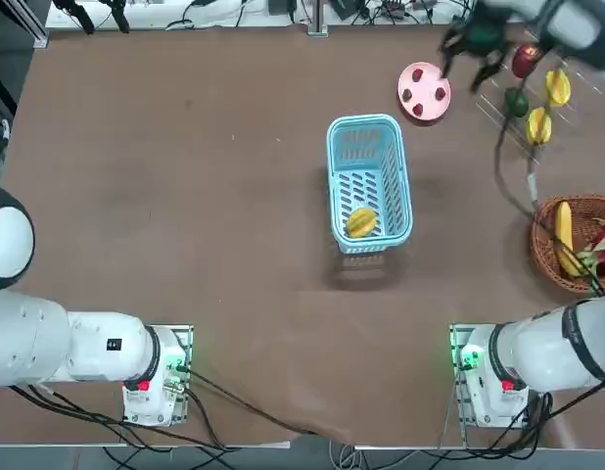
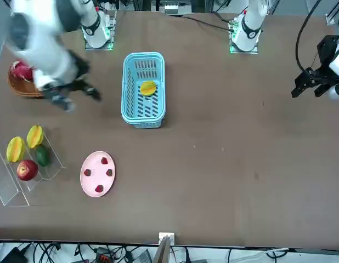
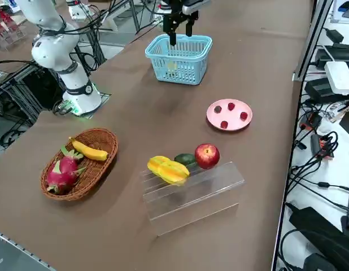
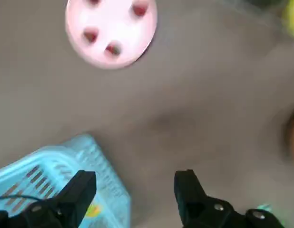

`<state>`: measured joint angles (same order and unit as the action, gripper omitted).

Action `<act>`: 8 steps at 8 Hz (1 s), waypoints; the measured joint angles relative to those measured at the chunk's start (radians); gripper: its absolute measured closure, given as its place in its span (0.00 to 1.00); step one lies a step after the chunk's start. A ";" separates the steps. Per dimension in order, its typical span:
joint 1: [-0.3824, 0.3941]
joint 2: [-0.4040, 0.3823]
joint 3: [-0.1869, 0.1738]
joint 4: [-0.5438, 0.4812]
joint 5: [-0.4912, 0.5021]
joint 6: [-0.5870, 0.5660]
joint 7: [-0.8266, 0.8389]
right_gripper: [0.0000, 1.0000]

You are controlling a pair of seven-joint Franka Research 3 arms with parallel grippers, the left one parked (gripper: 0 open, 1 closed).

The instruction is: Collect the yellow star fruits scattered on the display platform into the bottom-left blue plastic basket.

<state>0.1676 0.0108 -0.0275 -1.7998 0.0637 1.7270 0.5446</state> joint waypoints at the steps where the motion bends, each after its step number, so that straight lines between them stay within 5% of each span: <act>1: -0.105 0.003 -0.003 0.034 -0.041 -0.014 -0.131 0.00; 3: -0.290 0.049 -0.007 0.080 -0.111 -0.005 -0.420 0.00; 5: -0.437 0.177 -0.007 0.151 -0.123 0.095 -0.644 0.00; 8: -0.508 0.367 -0.004 0.186 -0.158 0.292 -0.780 0.00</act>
<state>-0.3408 0.3782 -0.0311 -1.6142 -0.0947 2.0189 -0.2359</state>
